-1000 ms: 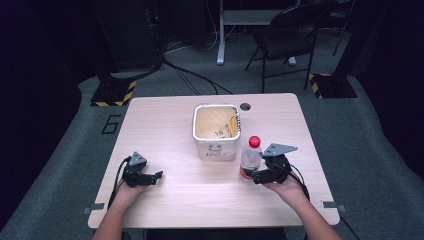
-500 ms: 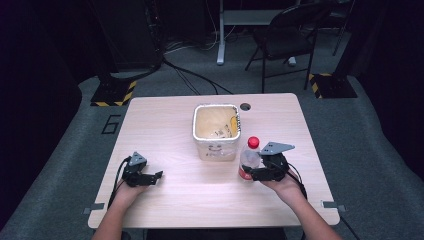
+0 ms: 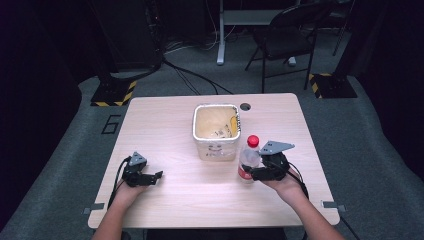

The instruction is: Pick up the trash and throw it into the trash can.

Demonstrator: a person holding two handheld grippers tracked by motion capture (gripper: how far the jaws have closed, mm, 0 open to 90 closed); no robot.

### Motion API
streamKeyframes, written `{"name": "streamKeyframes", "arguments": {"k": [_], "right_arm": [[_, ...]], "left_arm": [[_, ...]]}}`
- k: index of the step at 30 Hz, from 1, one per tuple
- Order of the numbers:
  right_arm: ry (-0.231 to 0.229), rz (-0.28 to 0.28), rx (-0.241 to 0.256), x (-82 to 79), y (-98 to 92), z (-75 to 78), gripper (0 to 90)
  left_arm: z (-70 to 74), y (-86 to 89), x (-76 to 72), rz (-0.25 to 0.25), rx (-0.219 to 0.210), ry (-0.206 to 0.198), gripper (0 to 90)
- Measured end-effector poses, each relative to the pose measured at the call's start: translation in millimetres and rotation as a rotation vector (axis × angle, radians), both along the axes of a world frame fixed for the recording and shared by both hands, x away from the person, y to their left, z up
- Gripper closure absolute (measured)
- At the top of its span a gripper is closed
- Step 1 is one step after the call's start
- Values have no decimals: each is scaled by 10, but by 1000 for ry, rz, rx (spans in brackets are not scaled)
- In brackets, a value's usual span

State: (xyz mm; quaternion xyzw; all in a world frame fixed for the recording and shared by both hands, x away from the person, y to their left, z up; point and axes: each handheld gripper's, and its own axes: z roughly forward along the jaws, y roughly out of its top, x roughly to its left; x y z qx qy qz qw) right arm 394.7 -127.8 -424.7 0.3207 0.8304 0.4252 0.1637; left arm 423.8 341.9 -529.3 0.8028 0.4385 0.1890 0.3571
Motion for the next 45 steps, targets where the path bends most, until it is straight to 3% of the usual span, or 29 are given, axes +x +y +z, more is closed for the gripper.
{"name": "streamKeyframes", "arguments": {"k": [9, 31, 45], "right_arm": [[-2, 3, -28, 28, -12, 148, 288], [-38, -6, -36, 182, -98, 807, 289], [-62, -3, -51, 333, -48, 1105, 290]], "left_arm": [[0, 0, 0, 0, 0, 0, 134], [0, 0, 1, -1, 1, -1, 134], [-1, -3, 2, 0, -3, 0, 134]]}}
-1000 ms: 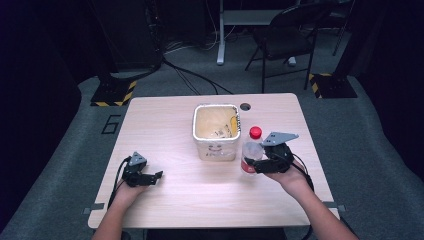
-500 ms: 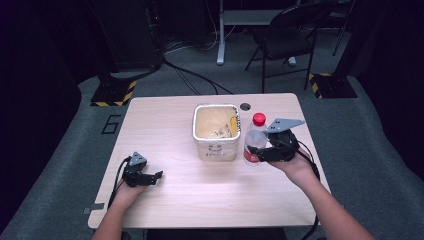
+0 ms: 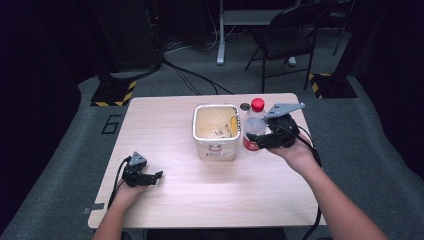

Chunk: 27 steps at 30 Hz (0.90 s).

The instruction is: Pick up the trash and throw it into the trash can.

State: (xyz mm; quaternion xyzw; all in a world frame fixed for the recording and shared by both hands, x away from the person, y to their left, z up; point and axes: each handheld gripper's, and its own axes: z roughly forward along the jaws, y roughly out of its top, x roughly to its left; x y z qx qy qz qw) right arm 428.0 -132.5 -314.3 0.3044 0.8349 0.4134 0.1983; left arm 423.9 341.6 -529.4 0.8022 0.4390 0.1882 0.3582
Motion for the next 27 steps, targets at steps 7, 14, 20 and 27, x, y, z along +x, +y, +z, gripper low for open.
{"name": "streamKeyframes", "arguments": {"k": [7, 14, 20, 27], "right_arm": [[-25, -2, 0, 59, 49, 164, 290], [-37, -2, 6, 141, 111, 265, 290], [-55, 3, 6, 205, 184, 391, 290], [-60, 14, 16, 286, 334, 416, 290]], "left_arm": [[-2, -1, 0, 0, -2, -2, 134], [1, 1, 1, -1, 1, 1, 134], [-1, 1, 2, -2, 0, -2, 134], [-1, -1, 1, 0, 0, -1, 134]]}}
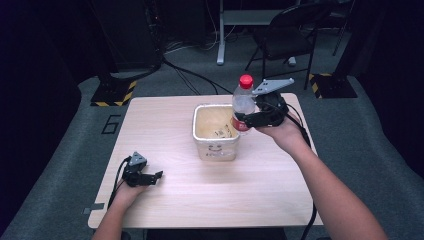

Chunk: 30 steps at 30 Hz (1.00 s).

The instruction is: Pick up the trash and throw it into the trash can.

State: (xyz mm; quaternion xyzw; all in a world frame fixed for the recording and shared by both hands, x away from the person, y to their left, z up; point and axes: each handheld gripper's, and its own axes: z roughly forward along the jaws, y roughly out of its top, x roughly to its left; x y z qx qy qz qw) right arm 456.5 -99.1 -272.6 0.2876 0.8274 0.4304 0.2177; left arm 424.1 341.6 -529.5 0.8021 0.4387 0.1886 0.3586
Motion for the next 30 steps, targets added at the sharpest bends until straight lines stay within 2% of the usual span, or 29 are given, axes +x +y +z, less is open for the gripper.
{"name": "streamKeyframes", "arguments": {"k": [8, 13, 25, 30], "right_arm": [[11, 13, 9, 120, 236, -119, 290], [6, 5, -3, 204, 339, -201, 290], [6, -13, 8, 337, 438, -444, 290], [7, -13, 1, 365, 470, -597, 290]], "left_arm": [[0, 0, 1, -1, 0, 0, 134], [1, 1, 2, -4, 0, 2, 133], [1, 4, 7, -10, 3, -1, 134], [2, 5, 10, -13, 4, -1, 133]]}}
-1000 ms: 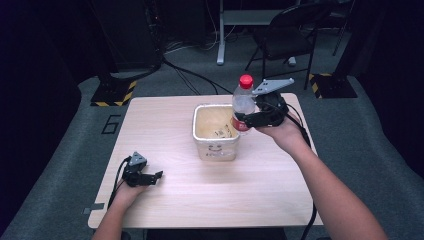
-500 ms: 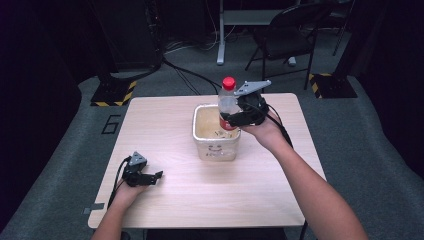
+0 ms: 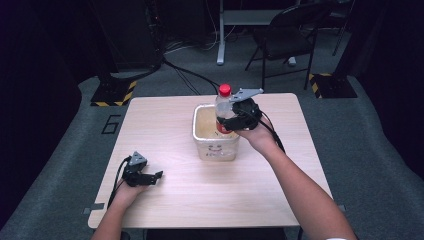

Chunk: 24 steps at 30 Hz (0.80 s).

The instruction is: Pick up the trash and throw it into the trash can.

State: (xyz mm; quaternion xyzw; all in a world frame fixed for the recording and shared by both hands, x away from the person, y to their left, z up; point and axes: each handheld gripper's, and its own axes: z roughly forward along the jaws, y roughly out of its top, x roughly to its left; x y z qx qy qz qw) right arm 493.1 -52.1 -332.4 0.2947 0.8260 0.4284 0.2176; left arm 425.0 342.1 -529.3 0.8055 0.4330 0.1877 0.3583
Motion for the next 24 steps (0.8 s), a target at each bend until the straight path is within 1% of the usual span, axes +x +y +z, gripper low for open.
{"name": "streamKeyframes", "arguments": {"k": [3, 4, 7, 8, 9, 11, 12, 14, 15, 18, 19, 23, 24], "right_arm": [[2, -3, -1, 2, 17, -46, 290], [7, -5, -1, 7, 35, -90, 290], [4, -2, -11, 16, 49, -136, 289], [12, -6, -20, 18, 69, -177, 290], [8, -4, -23, 18, 77, -196, 290], [8, -3, -23, 21, 83, -213, 289], [12, -6, -24, 22, 95, -248, 290], [9, -7, -27, 26, 99, -264, 289], [8, -8, -29, 33, 105, -299, 290], [16, -15, -29, 36, 111, -331, 289], [12, -16, -33, 43, 115, -359, 289], [14, -20, -30, 56, 117, -405, 290], [20, -26, -32, 64, 121, -439, 290]], "left_arm": [[0, 0, 1, -1, 1, 0, 133], [0, 0, 1, -1, 1, 0, 134], [0, 0, 1, -1, 1, 0, 134], [1, 0, 1, -1, 1, 0, 134], [0, 0, 1, -1, 1, 0, 134], [0, 0, 2, -1, 1, 0, 133], [0, 0, 2, -1, 1, 0, 134], [0, 0, 2, -1, 1, 0, 134], [0, 0, 2, -1, 1, 0, 134], [0, -1, 1, 1, -1, 1, 134], [0, -1, 1, 0, -1, 1, 133], [-1, -2, 2, 0, -2, 1, 134], [-1, -2, 2, 0, -1, 1, 134]]}}
